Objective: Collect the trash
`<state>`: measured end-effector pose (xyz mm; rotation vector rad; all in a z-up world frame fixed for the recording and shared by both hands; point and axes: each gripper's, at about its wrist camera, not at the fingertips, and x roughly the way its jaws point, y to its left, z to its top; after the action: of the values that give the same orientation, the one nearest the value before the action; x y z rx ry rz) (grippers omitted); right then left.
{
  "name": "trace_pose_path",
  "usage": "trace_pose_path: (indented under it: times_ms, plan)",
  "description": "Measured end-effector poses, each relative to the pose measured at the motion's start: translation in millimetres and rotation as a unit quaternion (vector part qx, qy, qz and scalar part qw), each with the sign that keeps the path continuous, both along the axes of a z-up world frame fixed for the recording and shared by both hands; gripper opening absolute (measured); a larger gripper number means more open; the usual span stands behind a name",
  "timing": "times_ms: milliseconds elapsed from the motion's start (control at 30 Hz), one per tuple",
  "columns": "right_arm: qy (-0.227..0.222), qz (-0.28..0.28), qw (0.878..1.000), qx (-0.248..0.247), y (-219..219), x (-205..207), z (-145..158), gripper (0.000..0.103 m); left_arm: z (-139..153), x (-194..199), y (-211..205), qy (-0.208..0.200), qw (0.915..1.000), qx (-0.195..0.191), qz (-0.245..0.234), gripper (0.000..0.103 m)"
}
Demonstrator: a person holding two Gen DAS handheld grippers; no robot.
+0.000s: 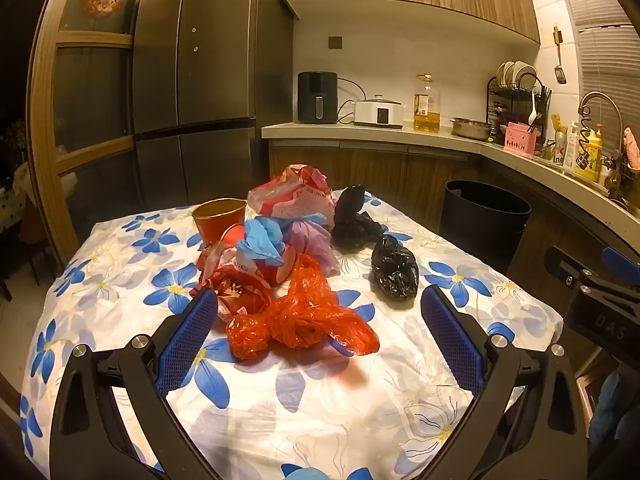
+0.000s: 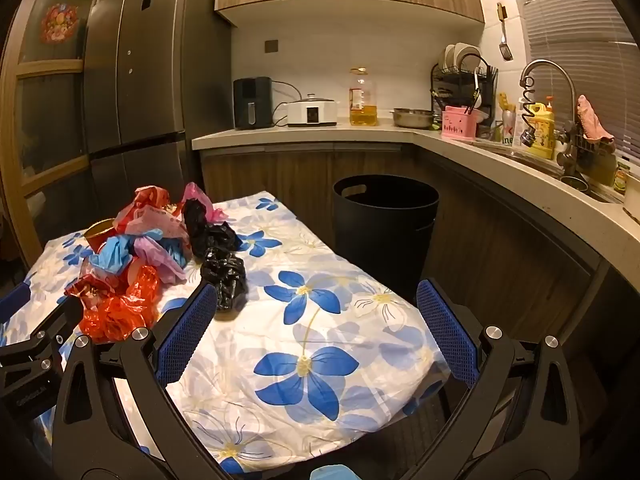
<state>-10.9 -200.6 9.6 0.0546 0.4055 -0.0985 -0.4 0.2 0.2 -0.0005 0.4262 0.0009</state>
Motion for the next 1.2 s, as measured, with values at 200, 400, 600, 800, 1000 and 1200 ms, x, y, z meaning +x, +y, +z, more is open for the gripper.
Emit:
trace_pose_path:
  times_ms: [200, 400, 600, 800, 1000, 1200]
  plan:
    - [-0.001, 0.002, 1.0, 0.002, -0.4, -0.2, 0.7, 0.099, -0.5, 0.9, 0.6, 0.002, 1.0, -0.001, -0.002, 0.097]
    - [-0.001, -0.001, 1.0, 0.002, -0.8, 0.7, 0.8, 0.099, 4.8, -0.3, -1.2, 0.0, 1.0, -0.003, -0.003, 0.097]
    - [-0.002, -0.002, 1.0, 0.002, -1.0, 0.5, 2.0, 0.099, 5.5, -2.1, -1.9, -0.001, 1.0, -0.003, -0.003, 0.097]
    - [-0.003, -0.001, 1.0, 0.002, 0.8, 0.6, -0.4, 0.099, 5.7, -1.7, -2.6, -0.002, 1.0, -0.004, -0.004, 0.097]
    - [-0.003, -0.001, 1.0, 0.001, -2.2, 0.6, 4.5, 0.099, 5.5, -1.9, -3.9, -0.003, 1.0, -0.004, -0.005, 0.097]
    - [-0.003, -0.002, 1.0, 0.001, -1.3, 0.1, 3.0, 0.099, 6.8, -2.7, -5.0, -0.003, 1.0, -0.005, -0.006, 0.097]
